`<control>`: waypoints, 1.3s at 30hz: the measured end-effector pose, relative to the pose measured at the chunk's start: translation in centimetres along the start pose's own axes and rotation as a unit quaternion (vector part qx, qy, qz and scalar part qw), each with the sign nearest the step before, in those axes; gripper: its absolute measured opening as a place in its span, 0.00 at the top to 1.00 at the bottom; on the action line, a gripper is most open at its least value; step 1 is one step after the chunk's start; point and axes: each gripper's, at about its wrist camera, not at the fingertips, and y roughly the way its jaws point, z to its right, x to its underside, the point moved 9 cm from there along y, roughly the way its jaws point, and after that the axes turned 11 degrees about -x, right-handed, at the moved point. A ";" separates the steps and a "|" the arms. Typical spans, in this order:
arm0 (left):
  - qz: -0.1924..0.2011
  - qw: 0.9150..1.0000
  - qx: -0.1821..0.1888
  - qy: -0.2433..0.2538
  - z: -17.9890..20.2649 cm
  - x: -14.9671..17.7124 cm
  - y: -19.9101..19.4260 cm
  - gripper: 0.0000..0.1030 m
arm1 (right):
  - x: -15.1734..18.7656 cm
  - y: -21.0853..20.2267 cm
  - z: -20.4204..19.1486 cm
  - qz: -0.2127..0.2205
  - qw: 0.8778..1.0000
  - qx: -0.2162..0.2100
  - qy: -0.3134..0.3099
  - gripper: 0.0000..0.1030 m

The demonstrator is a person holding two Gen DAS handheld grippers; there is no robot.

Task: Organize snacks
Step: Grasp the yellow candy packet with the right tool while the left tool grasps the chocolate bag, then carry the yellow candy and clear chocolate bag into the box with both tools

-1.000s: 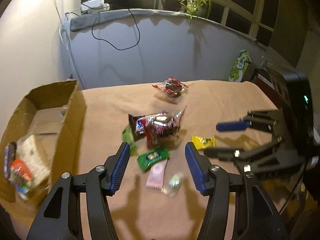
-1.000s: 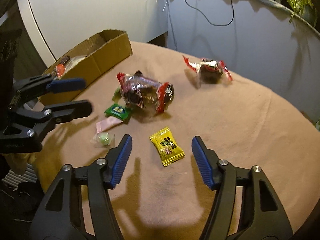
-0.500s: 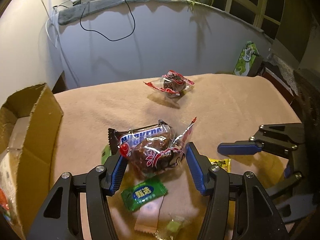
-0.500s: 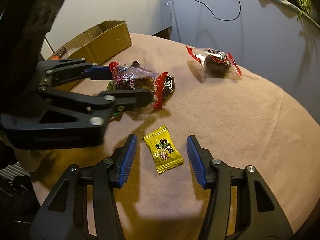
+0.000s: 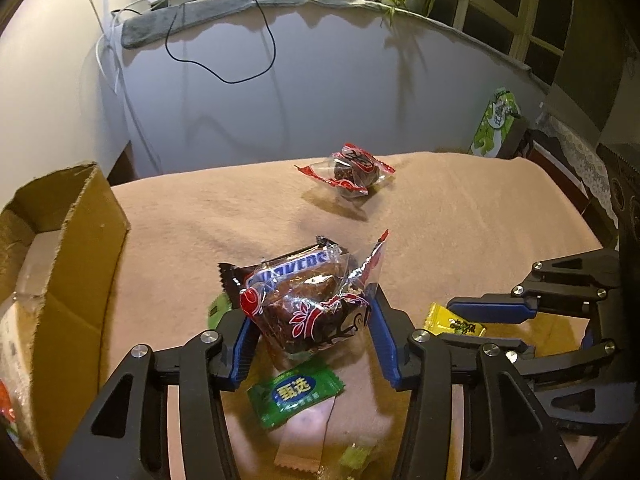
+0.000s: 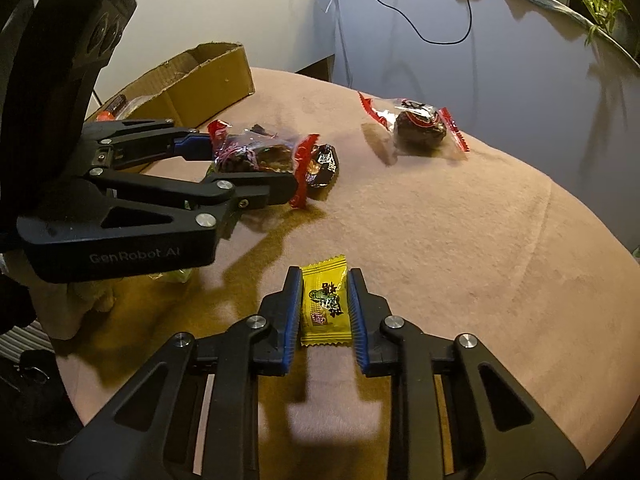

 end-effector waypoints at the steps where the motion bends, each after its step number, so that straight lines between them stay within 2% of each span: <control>1: -0.010 1.000 -0.004 -0.001 -0.2 0.2 -0.2 0.52 | 0.0 -0.3 0.0 0.003 1.000 0.001 0.002 0.77; 11: 0.029 0.999 -0.004 -0.015 -1.3 -0.5 -4.1 0.53 | -0.7 -2.8 -0.7 0.028 1.000 0.009 0.010 0.78; 24: 0.081 0.996 -0.027 -0.029 -4.8 -0.3 -9.5 0.53 | -4.5 -5.4 -5.4 0.064 0.998 0.005 -0.016 0.78; 39: 0.104 0.990 -0.071 -0.062 -11.8 1.5 -13.0 0.53 | -10.6 -3.0 -12.9 0.075 0.995 -0.026 -0.065 0.78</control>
